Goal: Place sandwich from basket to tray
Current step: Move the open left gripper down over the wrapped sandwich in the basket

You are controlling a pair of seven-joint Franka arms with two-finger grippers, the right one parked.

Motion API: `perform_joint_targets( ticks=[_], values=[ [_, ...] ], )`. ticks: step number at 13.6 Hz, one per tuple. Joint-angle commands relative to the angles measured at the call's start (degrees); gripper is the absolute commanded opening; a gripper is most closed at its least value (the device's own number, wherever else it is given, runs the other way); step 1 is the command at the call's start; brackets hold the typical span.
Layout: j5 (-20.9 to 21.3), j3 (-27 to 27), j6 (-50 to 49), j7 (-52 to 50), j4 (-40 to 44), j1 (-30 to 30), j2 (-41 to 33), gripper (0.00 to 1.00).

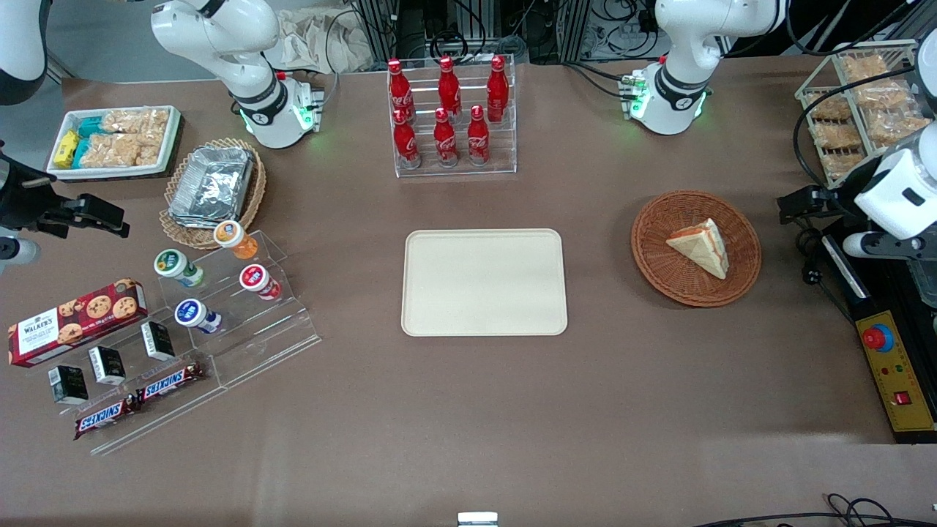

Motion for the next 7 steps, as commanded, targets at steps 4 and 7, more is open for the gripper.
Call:
perform_joint_targets(
  ticks=[4, 7],
  values=[
    [-4.69, 4.93, 1.70, -3.34, -11.35, -0.22, -3.67, 1.00],
    [-5.67, 5.90, 9.49, -4.12, -21.08, -0.13, -6.47, 1.00]
  ],
)
